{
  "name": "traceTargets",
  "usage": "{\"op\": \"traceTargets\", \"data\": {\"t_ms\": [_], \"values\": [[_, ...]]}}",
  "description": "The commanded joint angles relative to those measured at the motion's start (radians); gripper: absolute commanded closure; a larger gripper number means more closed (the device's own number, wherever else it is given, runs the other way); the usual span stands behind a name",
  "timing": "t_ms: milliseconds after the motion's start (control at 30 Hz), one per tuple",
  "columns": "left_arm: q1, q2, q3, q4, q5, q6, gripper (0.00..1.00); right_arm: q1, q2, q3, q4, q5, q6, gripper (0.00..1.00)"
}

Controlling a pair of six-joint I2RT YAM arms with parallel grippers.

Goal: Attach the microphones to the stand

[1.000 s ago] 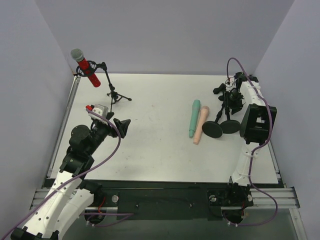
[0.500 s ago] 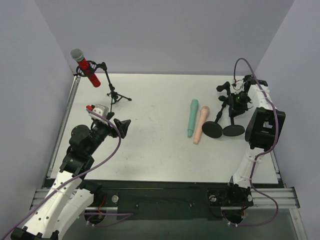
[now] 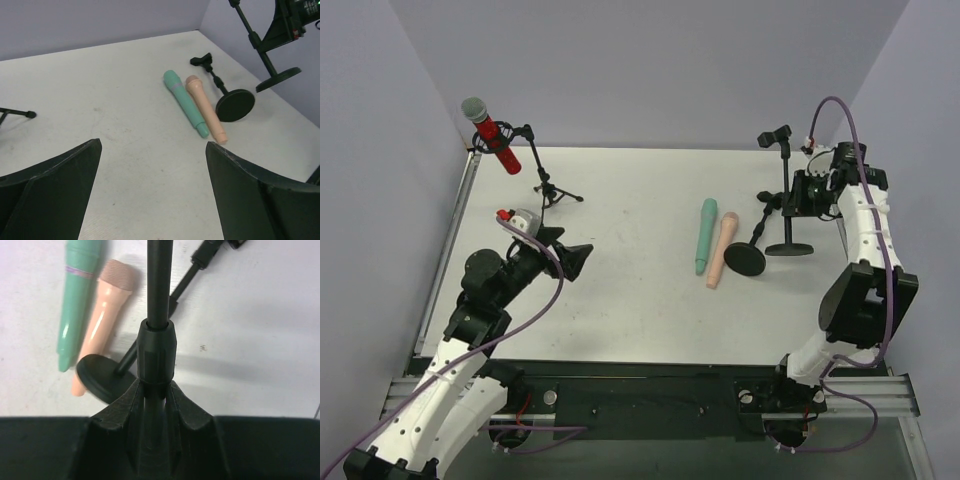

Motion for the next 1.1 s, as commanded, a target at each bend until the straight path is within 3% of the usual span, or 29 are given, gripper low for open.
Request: {"op": "traceTargets", "data": {"t_ms": [0, 133, 233, 433, 667, 833, 967, 1067], "values": [[-0.005, 0.067, -0.015, 0.269, 0.146, -0.255, 0.04, -0.003, -0.184, -0.051, 0.035, -0.174, -0.016, 1.00], [-0.078, 0.211, 0.019, 0.490, 0.156, -0.477, 0.07, 0.038, -0.351, -0.138, 0.081, -0.319, 0.000, 1.00], [-0.233, 0.339, 0.100, 0.550, 0.057, -0.493, 0.07, 0.131, -0.492, -0.220, 0.136, -0.385, 0.006, 1.00], [-0.383, 0.603, 0.251, 0.656, -0.079, -0.522, 0.11, 0.219, -0.687, -0.508, 0.423, -0.581, 0.179, 1.00], [-0.514, 0.811, 0.335, 0.885, -0.187, -0.474, 0.11, 0.230, -0.741, -0.597, 0.511, -0.650, 0.246, 1.00], [-0.554, 0.949, 0.462, 0.853, -0.259, -0.452, 0.14, 0.276, -0.750, -0.600, 0.511, -0.662, 0.242, 1.00], [-0.555, 1.016, 0.528, 0.877, -0.228, -0.507, 0.30, 0.279, -0.763, -0.603, 0.506, -0.666, 0.234, 1.00], [-0.568, 1.033, 0.556, 0.872, -0.210, -0.510, 0.36, 0.279, -0.766, -0.600, 0.490, -0.663, 0.214, 1.00]]}}
